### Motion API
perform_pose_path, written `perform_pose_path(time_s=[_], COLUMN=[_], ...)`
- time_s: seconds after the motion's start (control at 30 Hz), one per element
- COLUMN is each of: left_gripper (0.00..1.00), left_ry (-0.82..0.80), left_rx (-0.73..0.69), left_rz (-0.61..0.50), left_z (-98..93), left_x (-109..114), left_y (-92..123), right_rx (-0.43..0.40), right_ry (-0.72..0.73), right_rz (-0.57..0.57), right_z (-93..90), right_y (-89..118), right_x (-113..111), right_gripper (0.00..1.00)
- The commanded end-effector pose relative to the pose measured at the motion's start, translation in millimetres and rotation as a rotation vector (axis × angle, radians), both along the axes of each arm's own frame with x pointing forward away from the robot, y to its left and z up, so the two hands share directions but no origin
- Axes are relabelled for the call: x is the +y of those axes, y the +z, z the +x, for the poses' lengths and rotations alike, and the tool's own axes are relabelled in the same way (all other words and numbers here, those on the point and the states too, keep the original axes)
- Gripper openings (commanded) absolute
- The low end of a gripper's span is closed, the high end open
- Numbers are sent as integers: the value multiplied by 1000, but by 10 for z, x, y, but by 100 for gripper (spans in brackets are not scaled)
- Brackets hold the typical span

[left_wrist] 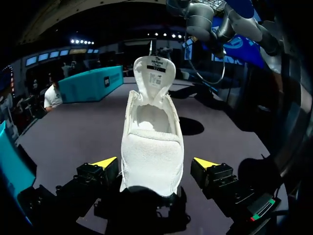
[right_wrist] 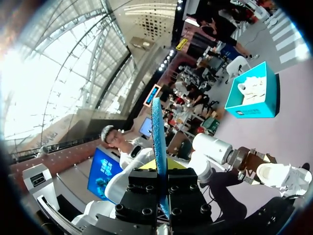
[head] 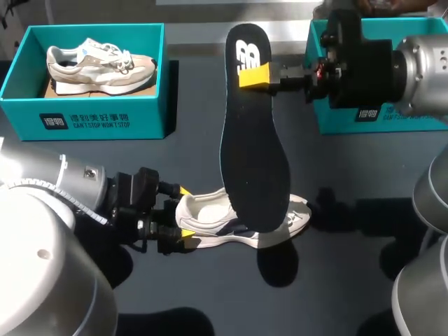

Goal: Take the shoe out of the shoebox, open the shoe tongue, remove and reinsert the insole, then place the shoe into the shoebox

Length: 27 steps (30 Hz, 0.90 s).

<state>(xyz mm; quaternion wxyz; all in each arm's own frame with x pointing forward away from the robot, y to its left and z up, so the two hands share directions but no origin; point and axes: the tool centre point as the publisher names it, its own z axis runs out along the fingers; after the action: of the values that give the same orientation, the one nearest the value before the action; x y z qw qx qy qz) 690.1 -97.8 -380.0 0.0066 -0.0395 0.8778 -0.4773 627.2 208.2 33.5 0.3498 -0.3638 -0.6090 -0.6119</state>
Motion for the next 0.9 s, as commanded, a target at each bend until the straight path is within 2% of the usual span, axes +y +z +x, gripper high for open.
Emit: perform_pose_path(time_s=[0.03, 0.13, 0.3, 0.47, 0.67, 0.73, 0.9], left_gripper=[100, 100, 100, 100, 100, 100, 100], left_ry=[10, 12, -10, -9, -34, 46, 46], left_rx=[-3, -48, 9, 10, -61, -190, -190], left_rz=[89, 182, 327, 465, 578, 659, 659], left_z=[33, 49, 83, 111, 66, 63, 63], left_x=[19, 26, 36, 10, -47, -80, -80], left_y=[237, 337, 489, 530, 603, 598, 598], right_rx=[1, 1, 1, 1, 1, 1, 1], right_ry=[-1, -1, -1, -1, -1, -1, -1], right_rz=[-1, -1, -1, -1, -1, -1, -1], right_z=[7, 7, 7, 7, 7, 7, 7], right_y=[-2, -2, -2, -2, -2, -2, -2], right_x=[29, 29, 29, 29, 29, 29, 29], right_gripper=[0, 0, 0, 0, 0, 0, 0])
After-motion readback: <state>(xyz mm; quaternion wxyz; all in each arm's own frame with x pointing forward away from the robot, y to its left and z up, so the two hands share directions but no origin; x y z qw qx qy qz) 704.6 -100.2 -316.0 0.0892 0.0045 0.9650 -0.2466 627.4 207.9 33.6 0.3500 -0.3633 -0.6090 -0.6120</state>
